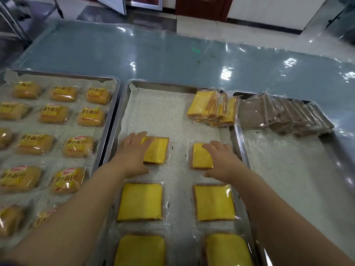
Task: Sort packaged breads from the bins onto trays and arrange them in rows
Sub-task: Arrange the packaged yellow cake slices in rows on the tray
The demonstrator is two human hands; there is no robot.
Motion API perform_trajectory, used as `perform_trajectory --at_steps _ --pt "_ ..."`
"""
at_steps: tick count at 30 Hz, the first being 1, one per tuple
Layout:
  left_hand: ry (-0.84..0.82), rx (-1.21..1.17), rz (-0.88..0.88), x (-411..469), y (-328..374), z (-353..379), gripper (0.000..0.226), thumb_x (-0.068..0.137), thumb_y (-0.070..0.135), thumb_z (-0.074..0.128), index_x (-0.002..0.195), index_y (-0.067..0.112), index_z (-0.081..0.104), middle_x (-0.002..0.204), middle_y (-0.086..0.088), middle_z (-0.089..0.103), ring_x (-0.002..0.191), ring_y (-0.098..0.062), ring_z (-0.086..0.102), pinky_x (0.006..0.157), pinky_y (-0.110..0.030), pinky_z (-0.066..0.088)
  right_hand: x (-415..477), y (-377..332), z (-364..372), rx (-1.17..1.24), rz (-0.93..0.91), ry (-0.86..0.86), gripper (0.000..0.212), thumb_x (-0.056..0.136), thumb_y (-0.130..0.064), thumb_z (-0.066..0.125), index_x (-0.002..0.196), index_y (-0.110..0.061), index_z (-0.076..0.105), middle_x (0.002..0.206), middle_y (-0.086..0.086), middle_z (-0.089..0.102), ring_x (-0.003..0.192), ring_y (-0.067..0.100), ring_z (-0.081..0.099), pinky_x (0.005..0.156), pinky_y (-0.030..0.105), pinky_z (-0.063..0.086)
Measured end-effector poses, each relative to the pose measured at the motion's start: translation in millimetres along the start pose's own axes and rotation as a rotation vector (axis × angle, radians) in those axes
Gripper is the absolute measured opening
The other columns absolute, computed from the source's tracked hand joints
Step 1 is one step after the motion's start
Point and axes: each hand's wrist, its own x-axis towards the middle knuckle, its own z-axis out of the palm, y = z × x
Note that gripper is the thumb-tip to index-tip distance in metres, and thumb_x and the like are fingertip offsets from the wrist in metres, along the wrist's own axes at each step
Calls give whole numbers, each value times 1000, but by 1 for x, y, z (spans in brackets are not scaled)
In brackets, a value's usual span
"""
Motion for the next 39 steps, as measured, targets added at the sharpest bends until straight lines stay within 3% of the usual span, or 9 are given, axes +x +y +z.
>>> perform_trajectory --at_steps 3,7,10,20,25,28,32,36,39 --pt "-44 8 40 14 -2 -4 112 70 44 76 151 27 1 159 2 1 145 -27 0 117 -48 10 10 3 0 -62 -7 -36 96 75 -36 77 150 -28 17 156 0 18 140 31 17 111 49 29" --pt "14 -34 126 19 -4 -7 92 66 51 75 142 22 32 144 0 36 133 -22 31 113 -38 22 14 8 -2 -95 -14 -3 88 75 -37 77 147 -31 27 150 -4 28 136 26 26 104 47 37" --pt "10 -29 120 12 -6 -5 90 59 54 77 135 25 39 133 3 45 123 -21 39 105 -42 34 11 10 -2 -107 -24 11 83 74 -34 78 143 -32 32 146 -7 33 134 24 29 101 45 41" --pt "11 -10 26 -27 4 4 91 69 39 77 144 22 27 147 2 30 134 -22 24 110 -41 29 -8 16 6 -111 -41 27 75 78 -18 71 142 -33 35 147 -7 31 135 21 26 102 43 41" --pt "-87 -20 35 -23 7 -7 93 72 49 70 148 24 22 153 1 21 139 -24 16 114 -40 22 -4 14 -9 -3 -35 -87 78 77 -29 73 145 -29 34 152 -4 27 139 26 22 110 46 32" --pt "-84 -28 52 -12 13 -21 83 72 59 58 144 27 32 149 1 30 137 -22 25 112 -34 23 4 15 -25 103 6 41 63 83 -35 69 140 -27 43 146 -4 40 132 20 38 102 36 39" --pt "11 -94 72 17 29 -35 57 87 44 60 138 26 43 143 5 41 130 -17 37 108 -35 33 21 18 -53 171 97 223 43 89 -38 61 129 -23 54 126 -4 60 112 18 56 85 29 44" --pt "81 -119 141 56 54 -52 48 90 41 57 134 26 47 137 5 47 123 -14 45 103 -30 38 46 26 -78 191 176 399 24 91 -33 57 109 -18 61 101 1 66 88 21 60 70 29 48" --pt "134 -122 168 87 73 -59 48 91 39 57 135 27 45 135 6 47 121 -13 47 98 -28 41 69 33 -88 184 218 453 28 92 -36 55 111 -15 58 97 2 63 81 20 55 66 29 43"
